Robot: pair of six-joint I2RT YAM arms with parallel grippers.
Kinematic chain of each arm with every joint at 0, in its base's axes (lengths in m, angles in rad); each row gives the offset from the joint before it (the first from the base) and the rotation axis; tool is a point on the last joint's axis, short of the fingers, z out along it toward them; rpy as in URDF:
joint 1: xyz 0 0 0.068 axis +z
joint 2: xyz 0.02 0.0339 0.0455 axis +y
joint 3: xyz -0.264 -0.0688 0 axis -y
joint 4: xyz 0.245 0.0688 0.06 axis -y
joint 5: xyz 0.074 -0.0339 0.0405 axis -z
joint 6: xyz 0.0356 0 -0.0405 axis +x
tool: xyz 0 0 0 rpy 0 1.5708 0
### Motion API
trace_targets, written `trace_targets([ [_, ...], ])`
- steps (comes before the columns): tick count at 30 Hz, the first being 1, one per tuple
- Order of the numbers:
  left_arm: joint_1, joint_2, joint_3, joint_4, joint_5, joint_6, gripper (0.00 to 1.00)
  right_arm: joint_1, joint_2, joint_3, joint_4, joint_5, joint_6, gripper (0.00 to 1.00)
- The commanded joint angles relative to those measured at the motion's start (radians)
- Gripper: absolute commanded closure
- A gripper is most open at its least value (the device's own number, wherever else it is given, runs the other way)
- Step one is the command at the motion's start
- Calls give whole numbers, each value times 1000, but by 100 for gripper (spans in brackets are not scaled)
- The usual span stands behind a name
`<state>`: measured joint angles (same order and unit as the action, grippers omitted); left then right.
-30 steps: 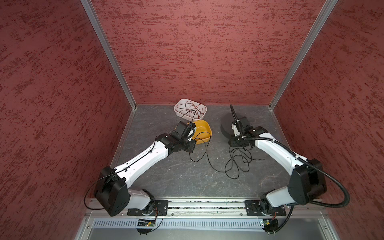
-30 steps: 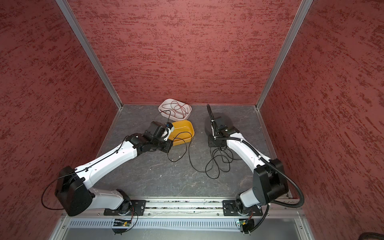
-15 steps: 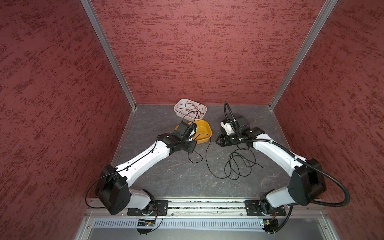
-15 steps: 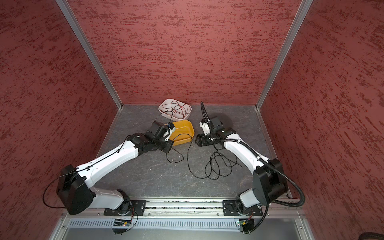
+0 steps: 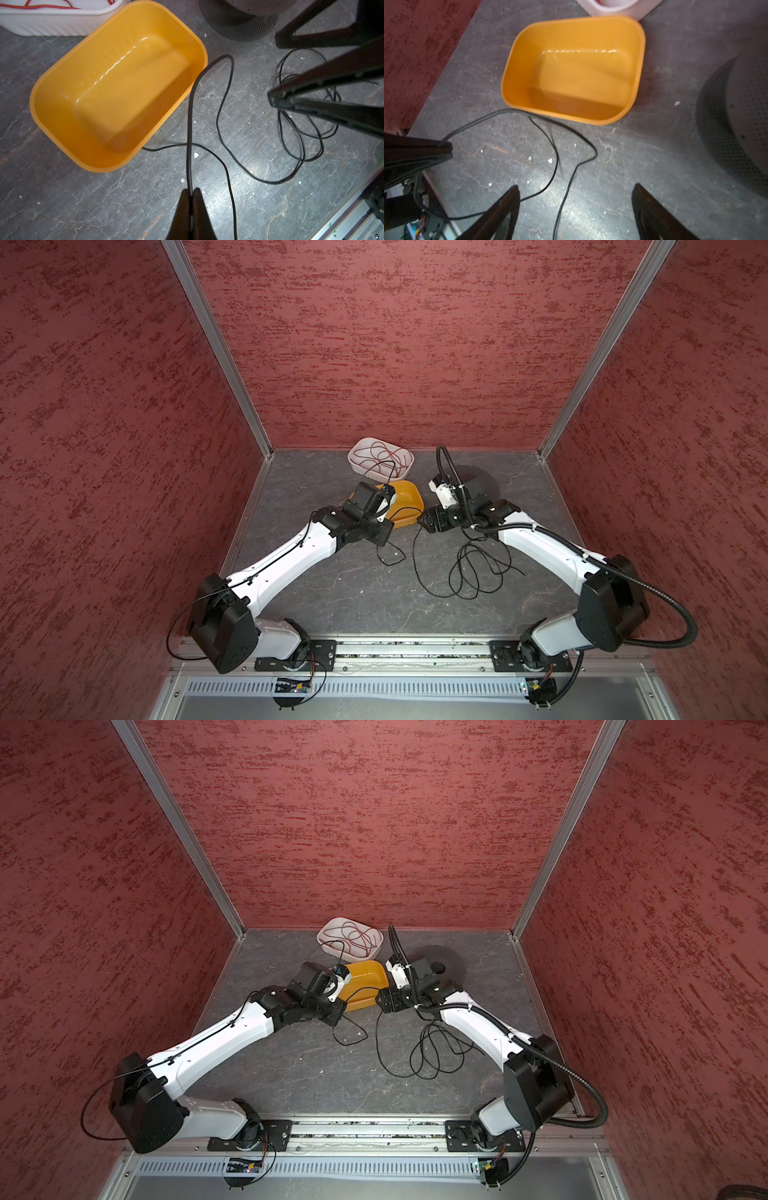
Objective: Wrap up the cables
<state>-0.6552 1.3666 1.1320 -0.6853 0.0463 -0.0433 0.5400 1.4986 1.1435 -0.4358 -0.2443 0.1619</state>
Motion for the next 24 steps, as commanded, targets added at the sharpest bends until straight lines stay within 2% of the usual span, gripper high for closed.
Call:
trace_targets([
  [1, -12, -15, 43, -13, 23, 38, 100, 13, 37, 92, 57, 63, -105, 13],
  [5, -23, -26, 52, -30, 23, 51, 100, 29, 99, 158, 15, 60, -210, 12],
  [8, -22, -40, 54, -42, 27, 52, 100, 30, 109, 163, 11, -26, -241, 12],
  [10, -22, -52, 49, -44, 21, 56, 100, 34, 96, 146, 22, -88, -257, 12],
  [17, -21, -75, 45, -35, 6, 78, 100, 45, 10, 55, 100, -171, -280, 13],
  [24, -21, -63, 57, -28, 52, 96, 100, 92, 34, 26, 231, -105, -291, 18],
])
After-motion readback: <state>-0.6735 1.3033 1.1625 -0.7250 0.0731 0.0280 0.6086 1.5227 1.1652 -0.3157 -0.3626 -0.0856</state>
